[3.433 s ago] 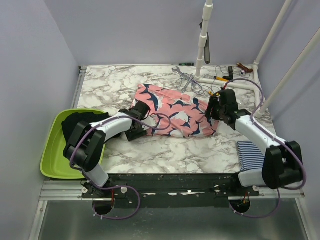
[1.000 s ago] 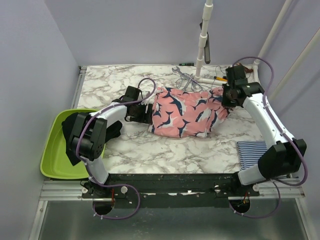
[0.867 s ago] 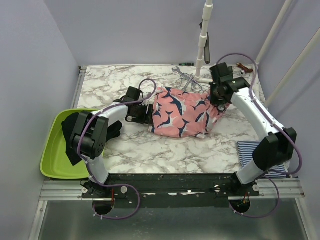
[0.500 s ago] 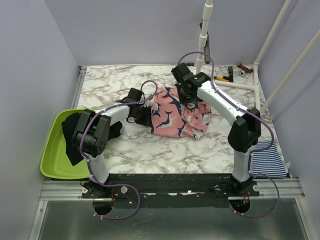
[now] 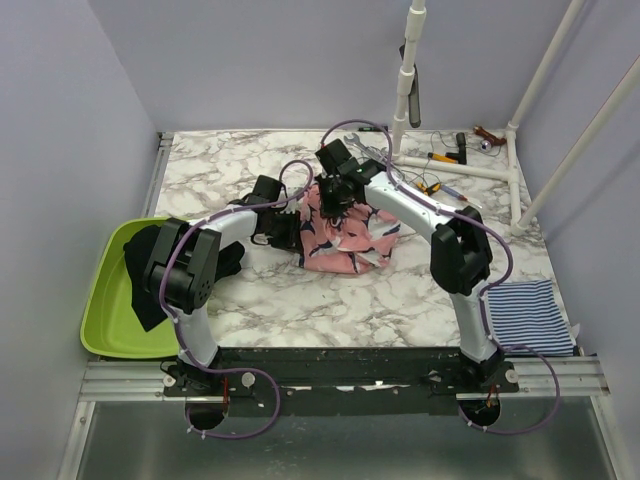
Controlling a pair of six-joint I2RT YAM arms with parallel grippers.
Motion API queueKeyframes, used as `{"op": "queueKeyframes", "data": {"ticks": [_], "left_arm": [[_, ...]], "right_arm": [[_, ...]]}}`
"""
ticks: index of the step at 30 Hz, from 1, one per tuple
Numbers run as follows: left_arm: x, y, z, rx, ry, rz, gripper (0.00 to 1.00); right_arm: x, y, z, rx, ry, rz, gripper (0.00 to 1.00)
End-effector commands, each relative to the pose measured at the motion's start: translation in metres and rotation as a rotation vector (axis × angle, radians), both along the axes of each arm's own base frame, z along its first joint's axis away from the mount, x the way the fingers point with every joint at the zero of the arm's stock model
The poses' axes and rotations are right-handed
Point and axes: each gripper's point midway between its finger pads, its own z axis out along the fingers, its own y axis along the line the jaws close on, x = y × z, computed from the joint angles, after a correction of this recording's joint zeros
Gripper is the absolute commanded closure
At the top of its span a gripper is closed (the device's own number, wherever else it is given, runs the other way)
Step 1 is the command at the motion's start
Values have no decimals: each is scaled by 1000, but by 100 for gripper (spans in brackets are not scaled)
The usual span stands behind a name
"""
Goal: Fold and stack the mixed laundry pile
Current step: Fold the shorts at the center of the board.
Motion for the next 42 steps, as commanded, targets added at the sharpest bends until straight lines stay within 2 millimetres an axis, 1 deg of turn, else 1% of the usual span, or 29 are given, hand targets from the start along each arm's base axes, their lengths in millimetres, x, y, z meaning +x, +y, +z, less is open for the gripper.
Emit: {"op": "queueKeyframes", "data": {"ticks": [1,3,5,6,7,8,11,13,15,16,17,19,22,24,26,27,28,29,30,31,32,33,35,36,37,38,40,42], "left_arm": [[1,-4,1,-34,14,-8,79],[2,-4,2,-36,13,-8,79],[1,-4,2,-40,19,-8,79],[2,-4,3,-43,19,-5,78],[3,-3,4,-44,16,-2,78],[4,-2,4,-45,16,0,77],[6,-1,6,-53,21,8,75],[7,1,8,-54,15,9,73],[8,3,11,-51,6,14,71],[8,5,14,-50,5,17,70],[8,7,17,-49,0,22,67],[9,13,28,-42,-24,26,61],[14,24,52,-5,-132,26,54],[21,30,74,21,-230,30,49],[30,33,100,31,-331,28,46],[35,32,112,32,-378,20,43],[38,30,120,34,-404,7,37],[44,24,129,34,-422,-13,35],[47,20,129,44,-404,-24,34],[54,14,127,45,-382,-26,33],[58,10,119,46,-341,-30,33],[64,5,116,41,-316,-29,31],[68,-6,102,37,-252,-52,27],[71,-11,96,40,-228,-63,17],[73,-17,91,43,-213,-77,10],[78,-23,89,42,-208,-91,9],[82,-39,85,21,-196,-131,9],[86,-51,80,22,-176,-160,8]], "right_arm": [[6,41,9,213,-10,38,99],[5,47,5,243,0,47,97],[0,52,1,264,30,73,78],[-5,56,4,287,49,97,67],[-11,62,10,320,61,126,60],[-15,66,20,353,63,141,53],[-24,76,62,446,10,225,44],[-29,75,91,492,-45,260,37],[-37,71,118,521,-100,302,36],[-40,66,123,513,-121,303,36],[-39,56,127,486,-156,280,36],[-30,27,124,389,-223,178,35],[-18,-27,102,261,-235,29,34],[-12,-61,84,211,-211,-57,34],[-8,-89,65,193,-183,-116,34],[-6,-99,54,188,-174,-139,34],[-3,-110,45,179,-168,-163,34],[-2,-118,33,169,-155,-180,34],[0,-124,23,159,-141,-195,34],[0,-128,13,148,-130,-204,34],[1,-132,2,128,-116,-217,34],[1,-134,-7,110,-106,-223,34],[-3,-139,-27,70,-59,-231,34],[-6,-141,-36,56,-38,-234,35],[-10,-139,-44,59,-16,-229,35],[-14,-136,-52,76,2,-221,35],[-22,-122,-60,148,33,-188,36],[-29,-110,-64,195,45,-177,37]]}}
